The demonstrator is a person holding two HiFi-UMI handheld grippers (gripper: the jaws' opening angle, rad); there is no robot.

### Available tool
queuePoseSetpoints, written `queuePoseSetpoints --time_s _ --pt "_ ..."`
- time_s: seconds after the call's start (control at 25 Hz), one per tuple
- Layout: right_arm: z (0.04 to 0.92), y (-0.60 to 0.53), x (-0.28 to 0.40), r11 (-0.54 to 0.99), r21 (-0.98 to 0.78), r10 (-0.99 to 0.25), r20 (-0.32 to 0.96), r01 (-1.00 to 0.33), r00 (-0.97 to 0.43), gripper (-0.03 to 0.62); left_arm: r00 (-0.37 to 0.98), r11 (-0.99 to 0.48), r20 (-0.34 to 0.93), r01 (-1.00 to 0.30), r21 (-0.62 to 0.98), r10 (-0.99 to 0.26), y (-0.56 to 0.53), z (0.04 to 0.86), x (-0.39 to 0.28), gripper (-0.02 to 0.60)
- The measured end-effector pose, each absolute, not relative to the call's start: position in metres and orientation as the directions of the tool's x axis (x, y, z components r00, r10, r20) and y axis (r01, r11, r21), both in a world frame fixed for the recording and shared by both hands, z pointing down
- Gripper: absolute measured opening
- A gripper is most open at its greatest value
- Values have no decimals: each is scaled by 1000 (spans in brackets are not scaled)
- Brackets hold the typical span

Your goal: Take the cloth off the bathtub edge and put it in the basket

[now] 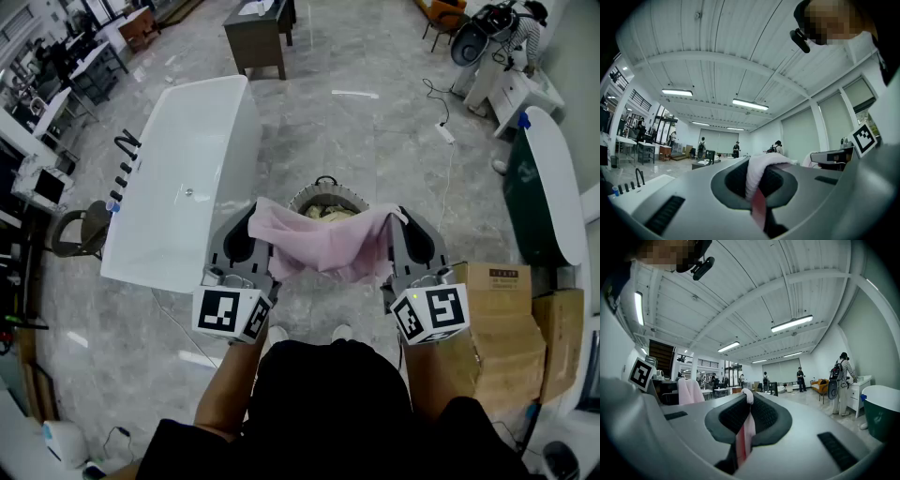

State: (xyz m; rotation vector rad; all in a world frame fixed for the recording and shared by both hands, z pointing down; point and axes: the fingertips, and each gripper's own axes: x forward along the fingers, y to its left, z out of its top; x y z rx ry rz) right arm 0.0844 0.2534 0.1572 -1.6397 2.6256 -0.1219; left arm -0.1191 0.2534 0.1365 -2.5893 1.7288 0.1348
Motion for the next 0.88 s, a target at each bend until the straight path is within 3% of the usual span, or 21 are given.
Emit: queuePoseSetpoints --time_s 0.24,0.52,0.88 --pt "154 250 88 467 -82 -884 -28 -880 -467 32 384 -386 -76 -922 20 -920 252 140 -103 17" --pt "156 257 70 519 43 -855 52 -854 -517 32 375 -376 -74 -927 0 -924 261 140 -89 17" --pt "153 256 77 567 7 -824 22 -824 -567 32 337 -337 -80 -941 -14 -938 265 134 -87 17"
